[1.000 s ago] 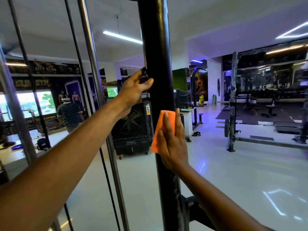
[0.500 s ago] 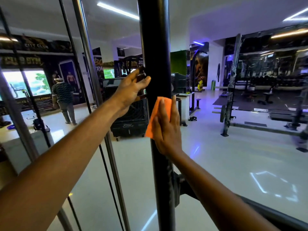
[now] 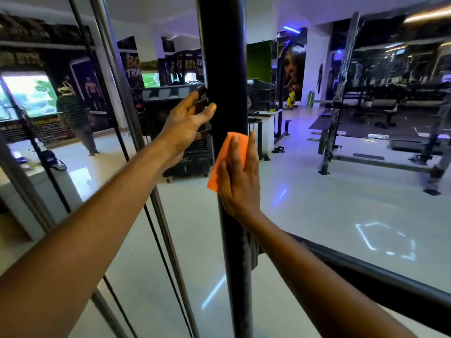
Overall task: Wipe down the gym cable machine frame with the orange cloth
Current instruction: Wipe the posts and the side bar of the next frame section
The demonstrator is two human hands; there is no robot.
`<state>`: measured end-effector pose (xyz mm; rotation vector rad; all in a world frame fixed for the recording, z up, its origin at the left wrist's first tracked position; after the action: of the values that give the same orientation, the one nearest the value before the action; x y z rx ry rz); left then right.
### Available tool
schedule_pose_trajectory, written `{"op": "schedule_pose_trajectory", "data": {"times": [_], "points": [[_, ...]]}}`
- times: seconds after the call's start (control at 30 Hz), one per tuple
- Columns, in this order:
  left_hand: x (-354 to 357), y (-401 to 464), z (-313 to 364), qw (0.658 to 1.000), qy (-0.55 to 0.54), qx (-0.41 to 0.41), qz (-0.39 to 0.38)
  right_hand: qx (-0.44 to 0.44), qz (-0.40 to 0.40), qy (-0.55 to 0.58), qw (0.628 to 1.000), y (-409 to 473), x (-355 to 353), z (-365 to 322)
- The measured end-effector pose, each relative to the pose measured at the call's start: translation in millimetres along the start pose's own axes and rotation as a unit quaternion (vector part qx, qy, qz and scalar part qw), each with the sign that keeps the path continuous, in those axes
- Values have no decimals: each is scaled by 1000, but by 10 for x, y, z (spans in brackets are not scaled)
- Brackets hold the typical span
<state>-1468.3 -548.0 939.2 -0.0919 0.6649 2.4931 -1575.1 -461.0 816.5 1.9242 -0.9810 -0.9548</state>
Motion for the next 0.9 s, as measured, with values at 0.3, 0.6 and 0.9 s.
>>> {"op": "schedule_pose_trajectory", "data": {"times": [0.3,0.6,0.9], "points": [[69,-198,-343,1000,-13,-10,-9,-6,-28,-50,998,-667,206,264],[38,-218,-530,999,-10,-37,0,9,28,-40,999,-122,173,89],[266,-451,-1020,998,-16,-62,9,61,-39,32,997,-1056,353,589]]}}
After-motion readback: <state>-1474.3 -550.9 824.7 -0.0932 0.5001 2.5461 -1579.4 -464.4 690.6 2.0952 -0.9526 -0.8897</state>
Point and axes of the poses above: each hand's wrist, its own y-axis towards the middle knuckle, its own x-axis out of the palm, z = x × y, the point moved 9 cm from there along y, towards the middle knuckle, and after that the axes turned 1 degree about y, right-handed, at the moved point
